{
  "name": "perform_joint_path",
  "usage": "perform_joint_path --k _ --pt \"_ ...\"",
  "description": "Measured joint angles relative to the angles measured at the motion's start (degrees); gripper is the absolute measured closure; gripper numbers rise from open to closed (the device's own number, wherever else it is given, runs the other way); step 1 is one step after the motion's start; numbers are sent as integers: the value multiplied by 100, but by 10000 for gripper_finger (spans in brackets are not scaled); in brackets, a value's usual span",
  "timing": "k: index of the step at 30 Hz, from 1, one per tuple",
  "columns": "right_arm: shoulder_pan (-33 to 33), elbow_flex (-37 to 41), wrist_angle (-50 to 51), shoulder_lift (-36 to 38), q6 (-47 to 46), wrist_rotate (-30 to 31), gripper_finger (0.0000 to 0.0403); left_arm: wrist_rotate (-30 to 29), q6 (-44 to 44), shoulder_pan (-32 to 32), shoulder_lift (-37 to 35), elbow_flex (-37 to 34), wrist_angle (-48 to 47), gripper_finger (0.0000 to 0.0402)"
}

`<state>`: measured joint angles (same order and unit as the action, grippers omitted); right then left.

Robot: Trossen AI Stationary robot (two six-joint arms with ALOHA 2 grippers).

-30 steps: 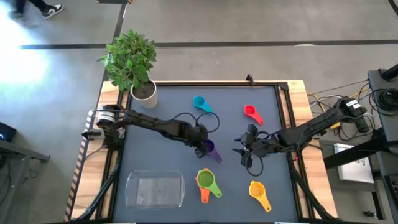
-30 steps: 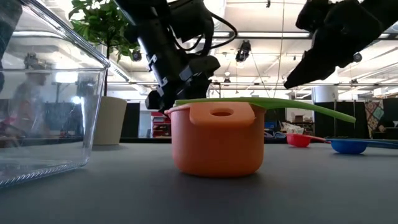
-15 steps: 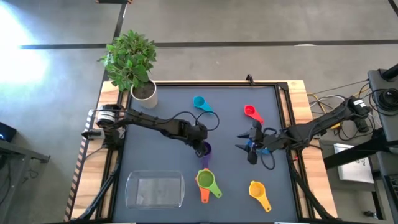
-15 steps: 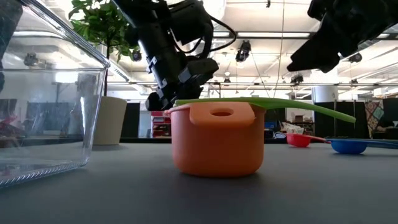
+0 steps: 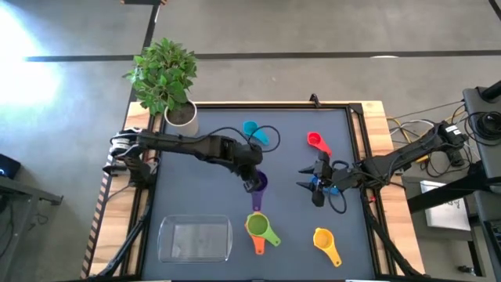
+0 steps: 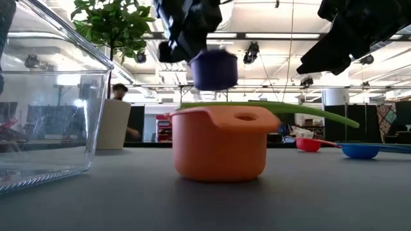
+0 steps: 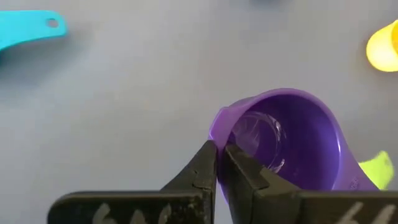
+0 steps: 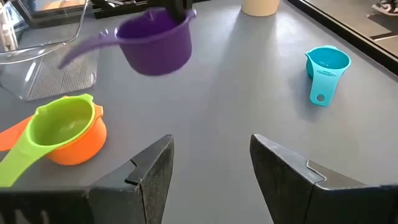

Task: Nest measuring cups in basket
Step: Stack the purple measuring cup on top of the green measuring cup

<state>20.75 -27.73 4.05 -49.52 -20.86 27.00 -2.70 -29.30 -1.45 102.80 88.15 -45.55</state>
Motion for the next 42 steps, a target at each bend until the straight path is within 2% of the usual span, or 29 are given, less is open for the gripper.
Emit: perform_joint_path --k 7,14,20,30,38,42 --pt "32 0 82 68 57 -42 202 227 -1138 -563 0 -55 26 401" --pt "90 2 103 115 150 -44 202 -382 -2734 -1360 84 -128 344 401" --pt "130 2 121 116 209 -46 202 -406 -3604 -1620 402 -137 375 401" --pt "222 2 124 327 258 -102 202 -234 -3901 -1726 813 -142 520 401" --pt "264 2 125 372 286 -149 202 -229 -3932 -1775 861 -159 366 401" --pt "264 0 125 372 286 -149 202 -230 -3882 -1775 861 -159 374 382"
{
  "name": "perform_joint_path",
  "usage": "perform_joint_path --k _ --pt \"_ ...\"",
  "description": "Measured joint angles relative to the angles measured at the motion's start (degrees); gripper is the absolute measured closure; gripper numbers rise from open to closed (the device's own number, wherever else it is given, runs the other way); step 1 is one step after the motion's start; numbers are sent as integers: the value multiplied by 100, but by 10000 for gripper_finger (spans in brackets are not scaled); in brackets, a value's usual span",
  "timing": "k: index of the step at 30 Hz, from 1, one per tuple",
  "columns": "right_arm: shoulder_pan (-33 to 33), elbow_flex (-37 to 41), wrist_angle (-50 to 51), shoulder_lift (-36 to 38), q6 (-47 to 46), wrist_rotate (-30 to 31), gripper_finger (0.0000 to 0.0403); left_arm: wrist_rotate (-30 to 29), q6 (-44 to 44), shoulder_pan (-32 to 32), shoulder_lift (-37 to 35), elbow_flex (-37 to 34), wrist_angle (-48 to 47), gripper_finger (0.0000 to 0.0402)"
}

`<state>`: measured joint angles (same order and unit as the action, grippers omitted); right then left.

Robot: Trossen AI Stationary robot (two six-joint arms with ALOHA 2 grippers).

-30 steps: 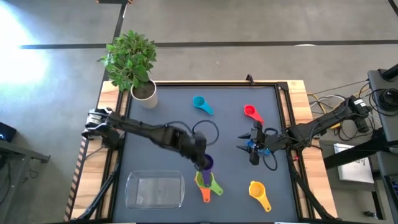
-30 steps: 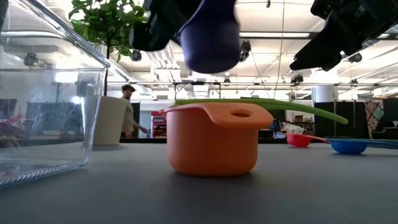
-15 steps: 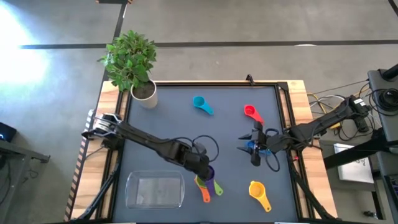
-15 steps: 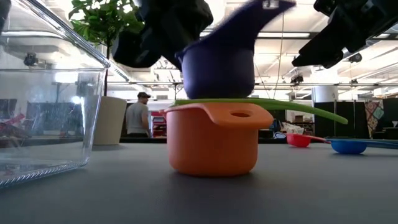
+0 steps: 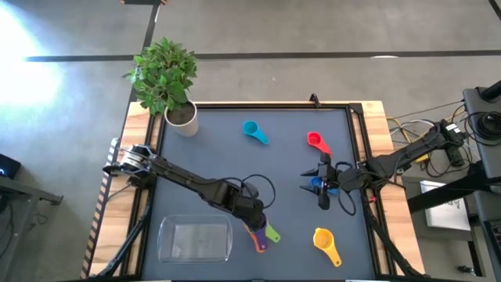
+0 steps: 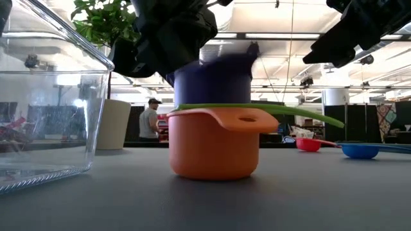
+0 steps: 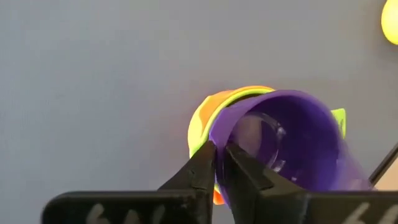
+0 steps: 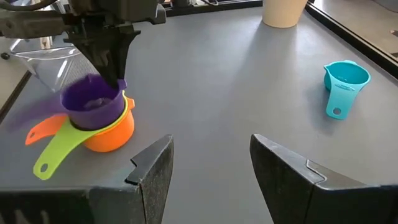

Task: Nest measuring cups in basket
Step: Stack the purple measuring cup on top of the green measuring cup, then move the stacked measuring cups to the center of the table

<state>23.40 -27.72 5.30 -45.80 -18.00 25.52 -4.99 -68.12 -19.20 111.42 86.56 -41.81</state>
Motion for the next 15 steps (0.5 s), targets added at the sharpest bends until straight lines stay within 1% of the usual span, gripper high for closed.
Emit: perform_joint_path --k 3,9,12,15 --pt "0 1 0 -9 0 0 202 0 122 0 0 0 1 350" --pt "0 0 0 -13 2 0 202 149 496 0 -7 0 -29 261" --pt "0 2 -12 -98 1 -1 202 158 934 -11 -75 7 -39 222" --pt "0 2 -135 -291 1 -44 202 192 1696 -75 -87 201 -107 198"
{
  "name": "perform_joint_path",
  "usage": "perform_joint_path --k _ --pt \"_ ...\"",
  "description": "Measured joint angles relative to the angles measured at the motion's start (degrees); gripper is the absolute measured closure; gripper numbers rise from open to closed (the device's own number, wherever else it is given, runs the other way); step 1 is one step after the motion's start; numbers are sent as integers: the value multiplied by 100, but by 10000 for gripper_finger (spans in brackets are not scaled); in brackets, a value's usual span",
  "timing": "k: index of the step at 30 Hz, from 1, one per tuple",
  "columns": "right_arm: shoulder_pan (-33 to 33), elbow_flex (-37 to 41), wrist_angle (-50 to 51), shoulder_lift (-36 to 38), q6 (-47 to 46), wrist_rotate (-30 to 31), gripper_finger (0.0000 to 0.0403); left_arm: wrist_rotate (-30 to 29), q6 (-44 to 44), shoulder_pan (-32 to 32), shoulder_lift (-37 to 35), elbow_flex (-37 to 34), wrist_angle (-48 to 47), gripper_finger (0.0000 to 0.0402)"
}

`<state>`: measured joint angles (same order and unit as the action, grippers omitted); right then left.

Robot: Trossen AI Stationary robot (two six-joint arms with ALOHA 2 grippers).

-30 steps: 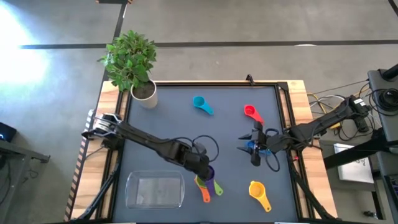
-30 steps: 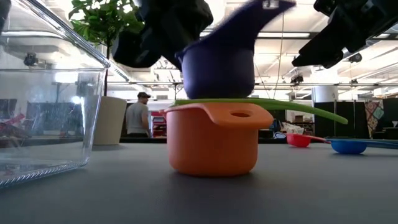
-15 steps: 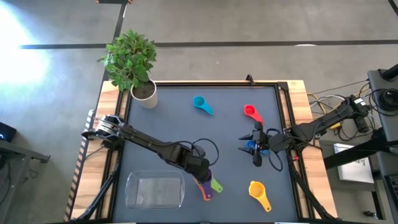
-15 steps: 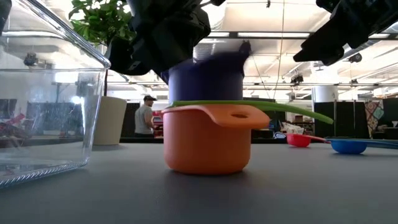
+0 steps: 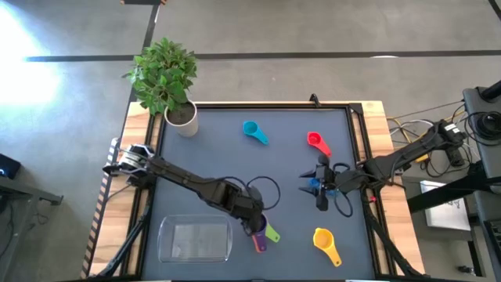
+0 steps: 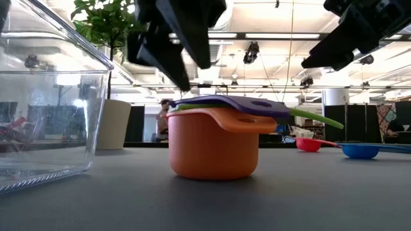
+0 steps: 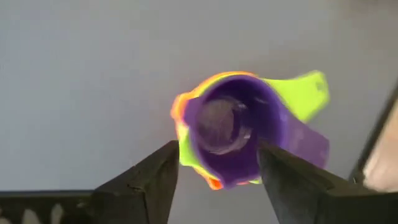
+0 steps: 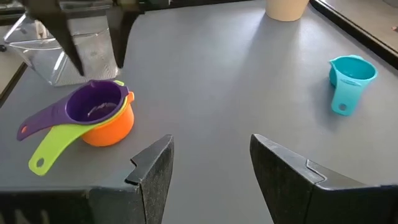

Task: Nest measuring cups in basket
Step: Move the stacked measuring cups to the center of the table

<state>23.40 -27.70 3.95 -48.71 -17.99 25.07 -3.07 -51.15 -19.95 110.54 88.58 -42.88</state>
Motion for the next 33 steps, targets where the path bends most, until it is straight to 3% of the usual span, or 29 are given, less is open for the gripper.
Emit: perform_joint_path --k 11,19,22,30,33 --pt "0 -426 -492 -1219 30 -415 202 -175 3192 -425 33 354 -368 190" --pt "93 -680 -781 -2177 -235 -650 209 -699 4230 -653 85 352 -352 190" --pt "238 -681 -1199 -2411 -249 -662 241 -702 4403 -674 85 351 -286 190" --pt "426 -684 -1818 -2751 -494 -758 381 -708 5149 -701 85 347 1 190" --pt "448 -684 -1835 -2849 -652 -757 389 -834 5416 -714 85 347 24 190"
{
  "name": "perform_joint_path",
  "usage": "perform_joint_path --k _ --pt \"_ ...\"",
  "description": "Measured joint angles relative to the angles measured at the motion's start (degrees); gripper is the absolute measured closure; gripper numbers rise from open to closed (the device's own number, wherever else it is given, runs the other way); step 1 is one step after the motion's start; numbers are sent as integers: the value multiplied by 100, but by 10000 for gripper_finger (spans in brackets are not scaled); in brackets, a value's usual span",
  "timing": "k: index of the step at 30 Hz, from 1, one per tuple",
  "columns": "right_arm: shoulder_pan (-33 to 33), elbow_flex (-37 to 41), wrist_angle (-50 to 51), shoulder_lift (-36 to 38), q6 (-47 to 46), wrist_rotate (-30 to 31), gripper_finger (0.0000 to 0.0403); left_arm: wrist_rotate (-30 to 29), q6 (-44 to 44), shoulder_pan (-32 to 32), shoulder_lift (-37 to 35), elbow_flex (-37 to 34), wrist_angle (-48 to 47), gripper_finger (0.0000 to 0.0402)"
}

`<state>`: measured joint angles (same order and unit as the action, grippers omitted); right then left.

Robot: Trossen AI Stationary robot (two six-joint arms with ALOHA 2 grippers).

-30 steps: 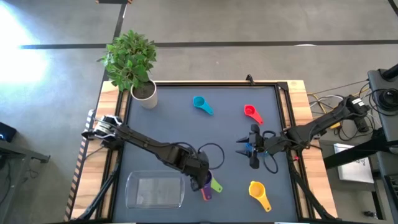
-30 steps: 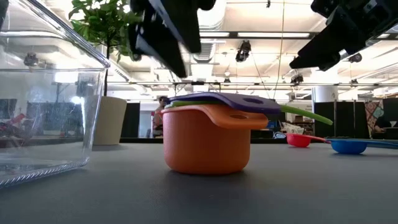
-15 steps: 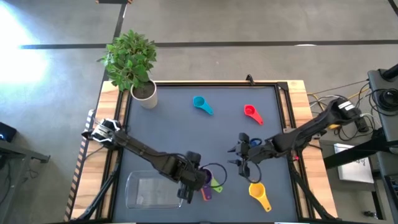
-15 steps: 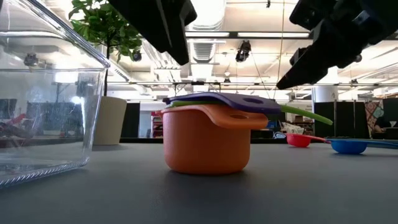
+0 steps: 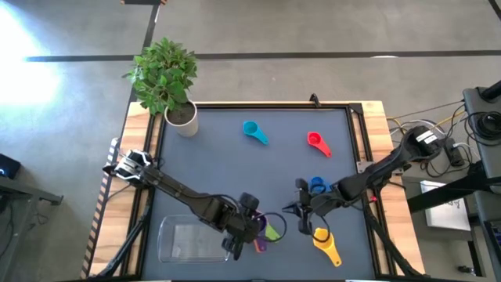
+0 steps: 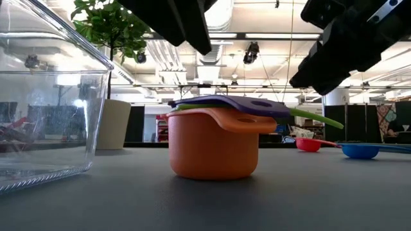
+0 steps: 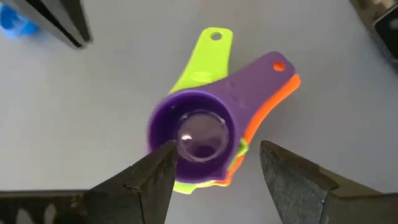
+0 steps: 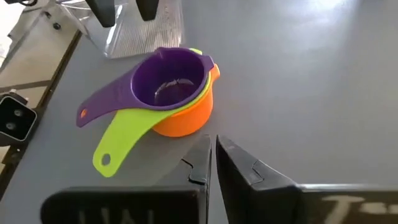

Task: Nest measuring cups in basket
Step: Move the stacked measuring cups to the center of the table

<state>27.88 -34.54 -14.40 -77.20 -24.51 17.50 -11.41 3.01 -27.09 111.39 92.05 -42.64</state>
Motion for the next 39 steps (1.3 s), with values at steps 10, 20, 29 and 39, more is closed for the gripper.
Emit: perform_joint_path --k 10,20,29,39 --pt "15 -221 -167 -602 -341 -186 394 -165 655 -114 45 -92 409 189" --pt "37 -525 -75 -850 -228 -309 394 -102 900 -193 771 309 222 189" --pt "37 -514 45 -744 -188 -296 394 -29 808 -145 1347 1020 -781 189" --pt "35 -514 154 -657 -146 -263 394 32 442 205 1661 1529 -1088 201"
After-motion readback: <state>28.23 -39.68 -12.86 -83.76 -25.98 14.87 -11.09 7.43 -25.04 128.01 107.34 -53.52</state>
